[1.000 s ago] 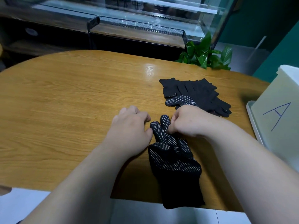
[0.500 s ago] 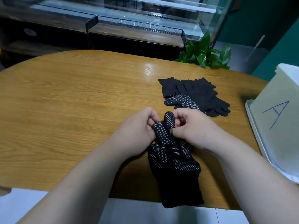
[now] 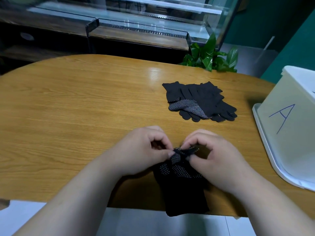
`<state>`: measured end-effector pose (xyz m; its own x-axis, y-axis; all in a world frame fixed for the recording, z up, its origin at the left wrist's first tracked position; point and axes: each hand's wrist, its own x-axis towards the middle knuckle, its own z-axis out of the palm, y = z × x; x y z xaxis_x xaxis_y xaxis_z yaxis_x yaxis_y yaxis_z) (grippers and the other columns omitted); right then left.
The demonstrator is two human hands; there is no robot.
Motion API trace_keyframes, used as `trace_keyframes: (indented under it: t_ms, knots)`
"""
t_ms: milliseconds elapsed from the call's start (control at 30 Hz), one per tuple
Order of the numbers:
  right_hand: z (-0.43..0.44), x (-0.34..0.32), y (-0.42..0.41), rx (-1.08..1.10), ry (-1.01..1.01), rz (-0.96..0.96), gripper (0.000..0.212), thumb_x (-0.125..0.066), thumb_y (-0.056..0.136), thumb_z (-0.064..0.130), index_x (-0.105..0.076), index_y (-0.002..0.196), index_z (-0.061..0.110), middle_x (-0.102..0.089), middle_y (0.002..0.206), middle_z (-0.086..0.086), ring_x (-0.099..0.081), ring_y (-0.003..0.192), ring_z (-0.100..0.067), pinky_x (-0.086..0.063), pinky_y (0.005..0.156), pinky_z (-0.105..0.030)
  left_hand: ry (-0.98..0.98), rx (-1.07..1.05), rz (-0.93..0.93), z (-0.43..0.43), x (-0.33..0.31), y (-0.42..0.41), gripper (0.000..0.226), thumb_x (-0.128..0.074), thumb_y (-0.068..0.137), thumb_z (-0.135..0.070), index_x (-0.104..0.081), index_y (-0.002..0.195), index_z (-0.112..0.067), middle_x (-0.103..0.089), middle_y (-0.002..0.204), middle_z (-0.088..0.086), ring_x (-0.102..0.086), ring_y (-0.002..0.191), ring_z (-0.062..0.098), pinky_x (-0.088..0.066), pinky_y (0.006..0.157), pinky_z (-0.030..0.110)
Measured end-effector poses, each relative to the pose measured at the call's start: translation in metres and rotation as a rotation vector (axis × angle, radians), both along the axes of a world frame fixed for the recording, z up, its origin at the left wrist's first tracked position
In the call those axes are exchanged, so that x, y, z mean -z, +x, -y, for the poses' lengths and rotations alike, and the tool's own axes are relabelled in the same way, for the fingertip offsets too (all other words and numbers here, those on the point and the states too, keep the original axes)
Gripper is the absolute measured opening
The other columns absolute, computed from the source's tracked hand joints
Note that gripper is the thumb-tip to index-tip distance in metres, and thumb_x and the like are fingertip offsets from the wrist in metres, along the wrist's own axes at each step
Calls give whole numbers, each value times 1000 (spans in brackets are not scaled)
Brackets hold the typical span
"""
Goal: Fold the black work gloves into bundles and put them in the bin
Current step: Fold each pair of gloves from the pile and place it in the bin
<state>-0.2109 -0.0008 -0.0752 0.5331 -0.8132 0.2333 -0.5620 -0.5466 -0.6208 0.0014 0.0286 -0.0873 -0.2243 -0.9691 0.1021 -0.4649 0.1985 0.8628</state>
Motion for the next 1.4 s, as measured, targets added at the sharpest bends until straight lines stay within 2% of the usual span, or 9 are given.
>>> trace_keyframes:
  t_ms: [133, 233, 600, 733, 900, 1033, 1133, 1200, 1400]
  knots:
    - [-7, 8, -6, -59, -89, -18, 20, -68, 69, 14, -70, 84, 26, -64, 94, 20, -59, 98, -3, -44, 86, -17, -34, 77, 14, -5, -1, 3, 9, -79, 75, -28, -71, 75, -31, -66, 92, -11, -65, 91, 12, -50, 86, 33]
    - [-12, 10, -9, -56, -99, -38, 23, -70, 66, 14, -70, 85, 27, -63, 97, 20, -56, 101, -2, -40, 87, -10, -52, 123, 42, -7, -2, 3, 9, -78, 74, -26, -72, 77, -31, -65, 92, -12, -65, 92, 11, -49, 86, 30]
    - [-13, 12, -21, -191, -67, -142, 41, -62, 63, 11, -73, 98, 29, -57, 126, 17, -41, 135, -5, -25, 108, -10, -88, 281, 182, -7, 0, 12, 17, -76, 76, -17, -79, 90, -27, -71, 103, -19, -58, 110, 10, -43, 95, 24]
    - [-14, 5, -31, -299, -16, -78, 32, -63, 72, 20, -77, 100, 26, -58, 134, 15, -37, 142, -9, -27, 113, -16, -59, 161, 87, -6, 2, 14, 24, -71, 79, -18, -77, 97, -33, -73, 98, -12, -64, 105, 14, -50, 93, 34]
    - [-5, 16, -25, -22, -129, 88, 22, -66, 86, 40, -75, 99, 24, -66, 115, 17, -54, 123, -5, -38, 105, -19, -126, -5, 168, -3, -1, 14, 16, -79, 83, -17, -77, 93, -29, -69, 97, -16, -62, 96, -1, -43, 85, 11]
    - [0, 18, -25, 132, 70, -59, 60, -76, 83, 42, -45, 134, 43, -36, 134, 38, -24, 140, 10, -13, 103, 3, -66, -30, 339, -3, 1, 17, 29, -75, 74, -59, -73, 93, -36, -58, 95, -18, -51, 93, -3, -34, 73, 10]
    - [0, 17, -25, 49, 85, -242, 68, -70, 79, 56, -41, 140, 45, -27, 145, 36, 1, 145, 13, -5, 113, -11, -11, 8, 459, -2, 3, 16, 48, -56, 66, -79, -67, 93, -41, -52, 95, -20, -45, 96, -2, -33, 78, 21]
    - [-1, 16, -24, 33, 98, -269, 66, -68, 80, 58, -42, 140, 46, -26, 150, 32, 3, 146, 12, -8, 116, -21, 15, 20, 530, -3, 1, 12, 47, -58, 65, -79, -63, 94, -42, -50, 97, -21, -42, 99, 0, -33, 84, 26]
    - [-3, 14, -25, 0, 104, -200, 51, -59, 89, 54, -49, 138, 44, -32, 148, 31, -3, 146, 11, -11, 119, -26, 47, 22, 557, -4, 1, 10, 55, -51, 60, -86, -58, 98, -47, -44, 99, -25, -38, 102, 3, -39, 87, 29]
